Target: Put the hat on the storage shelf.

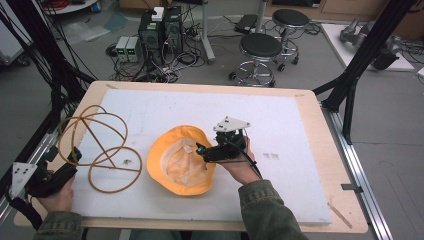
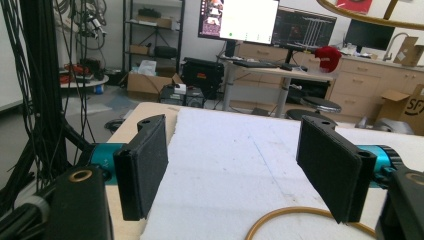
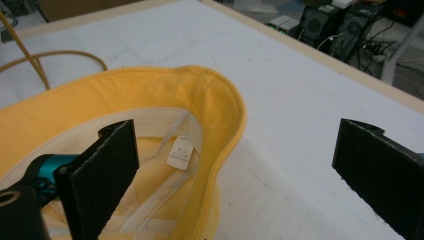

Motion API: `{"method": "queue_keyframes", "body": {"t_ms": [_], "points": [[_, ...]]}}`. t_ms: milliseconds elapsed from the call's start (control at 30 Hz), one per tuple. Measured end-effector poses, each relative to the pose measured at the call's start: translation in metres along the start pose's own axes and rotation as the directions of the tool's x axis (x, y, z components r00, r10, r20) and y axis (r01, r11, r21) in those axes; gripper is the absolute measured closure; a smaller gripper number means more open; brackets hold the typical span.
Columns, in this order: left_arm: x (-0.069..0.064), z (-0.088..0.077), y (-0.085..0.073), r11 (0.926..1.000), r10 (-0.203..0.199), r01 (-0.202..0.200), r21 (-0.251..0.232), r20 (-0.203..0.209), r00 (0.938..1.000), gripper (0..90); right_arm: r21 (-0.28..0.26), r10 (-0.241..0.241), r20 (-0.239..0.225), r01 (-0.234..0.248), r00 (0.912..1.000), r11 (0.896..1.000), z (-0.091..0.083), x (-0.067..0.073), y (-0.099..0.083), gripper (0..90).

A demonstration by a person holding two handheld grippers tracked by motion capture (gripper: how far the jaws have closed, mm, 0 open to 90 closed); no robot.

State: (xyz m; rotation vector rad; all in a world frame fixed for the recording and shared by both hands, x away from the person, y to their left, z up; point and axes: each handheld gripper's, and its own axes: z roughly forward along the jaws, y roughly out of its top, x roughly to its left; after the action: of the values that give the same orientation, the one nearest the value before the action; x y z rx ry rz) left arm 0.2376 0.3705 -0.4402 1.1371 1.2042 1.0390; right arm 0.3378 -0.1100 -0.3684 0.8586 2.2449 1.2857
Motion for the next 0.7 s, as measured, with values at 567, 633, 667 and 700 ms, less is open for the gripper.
{"method": "queue_keyframes", "body": {"t_ms": [567, 633, 667, 700], "points": [[0.001, 0.001, -0.001, 1.0000, -0.001, 0.001, -0.001, 0.000, 1.0000, 28.9, 0.130, 0.086, 0.003, -0.085, 0.9963, 0.988, 0.019, 0.003, -0.002, 5.2], [0.001, 0.001, -0.001, 1.0000, -0.002, 0.002, -0.002, 0.000, 1.0000, 29.0, 0.158, 0.133, 0.002, -0.132, 0.9911, 0.979, 0.019, 0.001, -0.002, 10.6], [0.001, 0.001, -0.001, 1.0000, 0.000, 0.000, 0.001, 0.001, 1.0000, 29.1, 0.185, 0.175, -0.009, -0.171, 0.9845, 0.968, 0.017, -0.001, -0.002, 23.7], [0.001, 0.001, -0.001, 1.0000, 0.000, 0.000, 0.001, 0.001, 1.0000, 29.1, 0.194, 0.192, -0.004, -0.187, 0.9814, 0.963, 0.017, -0.001, -0.002, 25.9]]}}
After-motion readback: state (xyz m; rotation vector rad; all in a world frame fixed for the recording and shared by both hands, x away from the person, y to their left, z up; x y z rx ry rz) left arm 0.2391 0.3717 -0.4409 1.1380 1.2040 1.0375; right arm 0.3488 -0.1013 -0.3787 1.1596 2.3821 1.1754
